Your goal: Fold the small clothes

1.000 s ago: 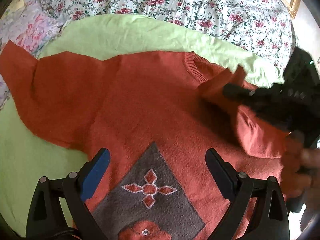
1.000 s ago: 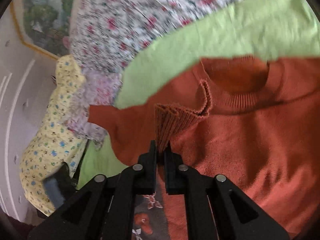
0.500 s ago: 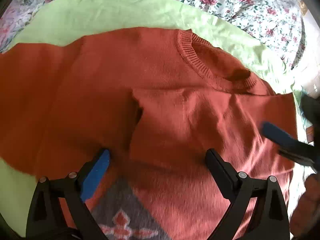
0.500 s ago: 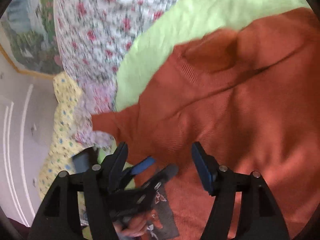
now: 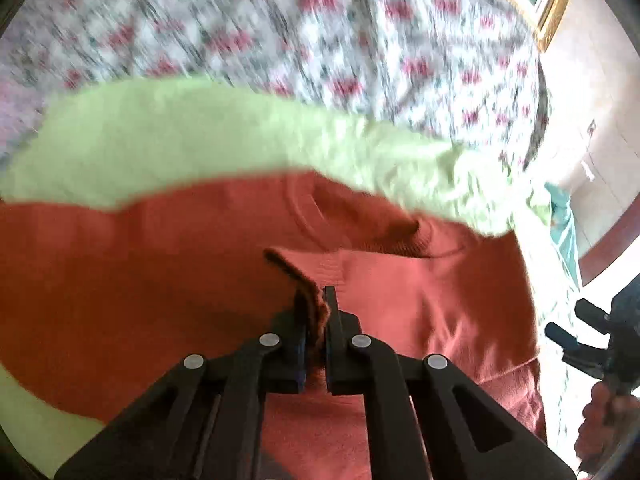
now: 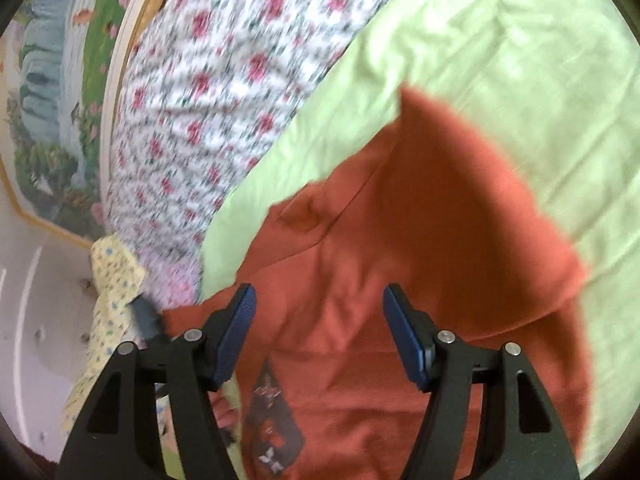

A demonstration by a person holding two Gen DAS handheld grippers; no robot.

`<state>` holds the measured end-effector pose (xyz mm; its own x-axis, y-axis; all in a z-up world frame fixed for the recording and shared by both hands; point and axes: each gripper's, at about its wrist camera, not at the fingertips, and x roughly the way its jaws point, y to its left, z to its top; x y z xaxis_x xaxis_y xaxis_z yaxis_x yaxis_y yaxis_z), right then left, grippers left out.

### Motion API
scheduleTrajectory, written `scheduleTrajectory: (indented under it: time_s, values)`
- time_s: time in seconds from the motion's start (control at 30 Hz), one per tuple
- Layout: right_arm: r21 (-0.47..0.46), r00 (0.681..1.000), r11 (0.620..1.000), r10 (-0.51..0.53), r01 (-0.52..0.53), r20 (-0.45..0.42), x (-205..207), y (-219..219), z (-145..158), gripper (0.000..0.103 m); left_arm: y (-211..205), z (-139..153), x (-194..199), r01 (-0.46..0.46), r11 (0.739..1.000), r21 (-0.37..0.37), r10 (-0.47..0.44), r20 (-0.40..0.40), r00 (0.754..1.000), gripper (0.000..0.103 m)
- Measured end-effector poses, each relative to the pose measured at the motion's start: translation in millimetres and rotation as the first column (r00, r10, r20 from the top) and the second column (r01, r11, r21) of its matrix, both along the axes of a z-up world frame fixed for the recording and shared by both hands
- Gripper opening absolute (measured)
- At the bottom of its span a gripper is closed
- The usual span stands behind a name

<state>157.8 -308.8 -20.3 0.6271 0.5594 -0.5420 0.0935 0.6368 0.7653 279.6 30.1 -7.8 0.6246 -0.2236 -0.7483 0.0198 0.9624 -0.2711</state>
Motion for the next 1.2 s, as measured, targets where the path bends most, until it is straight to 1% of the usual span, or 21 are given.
scheduleTrajectory:
  time_s: [0.07,0.1,0.13,0.2,0.23,0.3,0.43,0.53,0.57,0.67,0.7,0.73,0.77,0.8,0.83,0.87,0.93,0.97,1.03,1.13,1.2]
  values:
    - [-0.02,0.998,0.998,-0.054,0.054,0.009,-4,-17,7,0.067,24,-4,-4,-0.05,0.998,0.034,0.05,-0.017,0.999,0.004]
    - [-0.026,0.997,0.997,-0.071,0.071,0.011,-5,-24,8,0.067,35,-9,-4,-0.077,0.996,0.051,0.079,-0.04,0.996,0.004]
    - [-0.039,0.996,0.995,-0.091,0.091,0.013,-5,-31,9,0.067,52,-20,-3,-0.116,0.992,0.05,0.119,-0.079,0.99,0.004]
    - [-0.065,0.993,0.991,-0.117,0.117,0.01,-5,-40,10,0.068,72,-30,-3,-0.16,0.987,-0.001,0.158,-0.119,0.98,0.004]
    - [-0.083,0.992,0.989,-0.126,0.126,0.008,-3,-44,10,0.068,79,-32,-5,-0.178,0.984,-0.019,0.174,-0.123,0.977,0.004]
    - [-0.13,0.993,0.984,-0.121,0.12,0.0,4,-46,9,0.068,80,-32,-6,-0.186,0.982,-0.023,0.182,-0.118,0.976,0.004]
    - [-0.26,0.993,0.961,-0.105,0.09,-0.045,31,-42,2,0.068,70,-33,-5,-0.184,0.983,0.007,0.183,-0.118,0.976,0.004]
    - [-0.37,0.992,0.928,-0.083,0.043,-0.093,60,-32,-9,0.068,68,-35,-8,-0.179,0.984,0.023,0.18,-0.123,0.976,0.004]
    - [-0.408,0.99,0.913,-0.075,0.018,-0.123,72,-28,-16,0.068,66,-35,-9,-0.178,0.984,0.028,0.181,-0.124,0.976,0.004]
    - [-0.453,0.982,0.891,-0.049,-0.04,-0.183,92,-22,-33,0.067,67,-38,-10,-0.179,0.983,0.039,0.183,-0.134,0.974,0.004]
    - [-0.461,0.979,0.885,-0.033,-0.065,-0.2,97,-19,-40,0.063,69,-39,-11,-0.179,0.983,0.04,0.183,-0.135,0.974,0.004]
    - [-0.475,0.978,0.876,-0.015,-0.088,-0.208,100,-16,-45,0.056,69,-40,-12,-0.177,0.983,0.043,0.181,-0.136,0.974,0.004]
    - [-0.494,0.979,0.863,0.0,-0.103,-0.205,102,-13,-47,0.024,68,-40,-12,-0.171,0.984,0.045,0.176,-0.133,0.975,0.004]
    - [-0.501,0.98,0.858,0.013,-0.113,-0.199,103,-12,-47,0.012,67,-38,-12,-0.165,0.985,0.048,0.17,-0.126,0.977,0.004]
    - [-0.487,0.982,0.867,0.012,-0.104,-0.188,101,-13,-45,0.012,65,-35,-12,-0.152,0.987,0.045,0.156,-0.111,0.981,0.004]
    - [-0.486,0.986,0.871,-0.012,-0.07,-0.163,97,-17,-41,0.012,63,-33,-12,-0.144,0.989,0.039,0.148,-0.102,0.984,0.004]
    - [-0.494,0.99,0.869,-0.054,-0.018,-0.131,91,-23,-36,0.011,58,-32,-11,-0.138,0.989,0.053,0.142,-0.092,0.986,0.004]
    - [-0.491,0.989,0.871,-0.071,-0.002,-0.129,89,-26,-38,0.011,57,-35,-10,-0.137,0.988,0.07,0.143,-0.1,0.985,0.004]
    - [-0.47,0.984,0.882,-0.085,0.001,-0.157,90,-28,-48,0.011,59,-45,-9,-0.14,0.986,0.088,0.15,-0.127,0.981,0.004]
    - [-0.423,0.98,0.906,-0.106,0.025,-0.17,90,-30,-51,0.018,69,-56,-11,-0.158,0.985,0.07,0.168,-0.172,0.971,0.007]
    - [-0.408,0.977,0.912,-0.12,0.037,-0.179,86,-32,-46,0.023,76,-58,-14,-0.173,0.983,0.057,0.181,-0.191,0.965,0.016]
